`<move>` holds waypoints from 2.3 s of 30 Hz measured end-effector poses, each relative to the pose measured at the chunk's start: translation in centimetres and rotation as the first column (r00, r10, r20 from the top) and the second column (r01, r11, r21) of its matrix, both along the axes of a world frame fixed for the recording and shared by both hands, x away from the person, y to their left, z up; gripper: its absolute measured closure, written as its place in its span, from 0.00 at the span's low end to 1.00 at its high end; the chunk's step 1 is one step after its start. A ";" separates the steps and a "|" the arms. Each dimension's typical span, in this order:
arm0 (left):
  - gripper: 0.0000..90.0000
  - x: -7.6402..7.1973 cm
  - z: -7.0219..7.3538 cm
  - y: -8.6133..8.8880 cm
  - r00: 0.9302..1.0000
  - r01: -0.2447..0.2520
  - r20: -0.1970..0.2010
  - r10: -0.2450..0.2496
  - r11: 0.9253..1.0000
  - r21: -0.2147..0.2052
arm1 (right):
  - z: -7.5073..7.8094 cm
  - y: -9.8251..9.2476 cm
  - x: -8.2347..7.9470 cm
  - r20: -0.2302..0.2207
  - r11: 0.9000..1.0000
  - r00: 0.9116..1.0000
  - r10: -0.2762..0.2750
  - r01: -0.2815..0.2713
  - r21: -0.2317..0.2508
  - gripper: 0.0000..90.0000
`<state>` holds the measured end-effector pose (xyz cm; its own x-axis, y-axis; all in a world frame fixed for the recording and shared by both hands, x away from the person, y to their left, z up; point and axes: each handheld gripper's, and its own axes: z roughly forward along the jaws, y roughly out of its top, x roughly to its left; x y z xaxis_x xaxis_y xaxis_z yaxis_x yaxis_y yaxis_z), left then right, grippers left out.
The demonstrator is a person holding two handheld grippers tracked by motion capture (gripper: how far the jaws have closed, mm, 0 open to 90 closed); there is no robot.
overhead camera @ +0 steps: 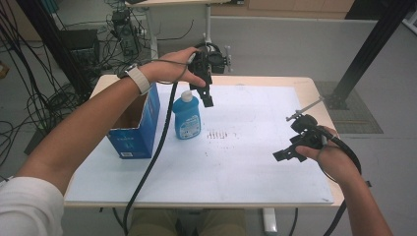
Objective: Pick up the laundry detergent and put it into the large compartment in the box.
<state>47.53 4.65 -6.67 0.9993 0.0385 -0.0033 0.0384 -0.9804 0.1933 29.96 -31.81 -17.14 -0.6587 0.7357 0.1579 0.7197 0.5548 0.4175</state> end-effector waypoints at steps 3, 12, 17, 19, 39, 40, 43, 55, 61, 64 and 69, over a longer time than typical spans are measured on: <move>0.08 0.0 0.0 0.0 1.000 0.002 0.001 -0.002 1.000 0.000 | 0.0 0.0 0.0 0.001 1.000 1.000 -0.003 0.003 0.001 0.10; 0.08 0.0 0.0 0.1 1.000 -0.001 0.002 0.001 1.000 -0.001 | 0.0 0.1 0.1 0.002 1.000 1.000 0.002 -0.002 -0.002 0.10; 0.08 0.1 0.0 0.1 1.000 0.001 0.001 -0.001 1.000 -0.001 | 0.0 0.0 0.0 0.001 1.000 1.000 0.000 0.000 -0.002 0.10; 0.08 0.0 0.1 0.1 1.000 0.001 0.001 -0.001 1.000 -0.001 | 0.1 0.0 0.0 0.001 1.000 1.000 0.000 0.000 -0.002 0.10; 0.08 0.2 0.0 -0.1 1.000 -0.015 -0.001 0.015 1.000 0.008 | 0.1 0.0 0.1 0.004 1.000 1.000 0.004 -0.004 0.002 0.10; 0.08 0.2 0.1 -0.1 1.000 -0.017 -0.002 0.017 1.000 0.010 | 0.1 -0.1 0.1 0.002 1.000 1.000 0.002 -0.002 0.003 0.10; 0.08 0.3 0.1 -0.2 1.000 -0.023 -0.004 0.023 1.000 0.020 | 0.0 -0.1 0.0 0.002 1.000 1.000 0.001 -0.001 0.002 0.10; 0.08 0.4 0.4 0.0 0.994 -0.108 0.003 0.108 0.993 0.052 | 0.1 0.2 0.2 0.006 1.000 1.000 0.010 -0.010 0.002 0.10; 0.08 0.5 0.6 0.4 0.990 -0.143 0.001 0.143 0.988 0.055 | 0.1 0.1 0.2 0.005 1.000 1.000 0.010 -0.010 0.002 0.10; 0.08 0.6 0.7 0.5 0.986 -0.168 0.002 0.168 0.984 0.059 | 0.1 0.1 0.1 0.006 1.000 1.000 0.009 -0.009 0.003 0.10; 0.07 1.1 0.9 0.7 0.976 -0.218 -0.008 0.219 0.974 0.068 | 0.1 0.2 0.2 0.004 1.000 1.000 0.009 -0.009 0.005 0.10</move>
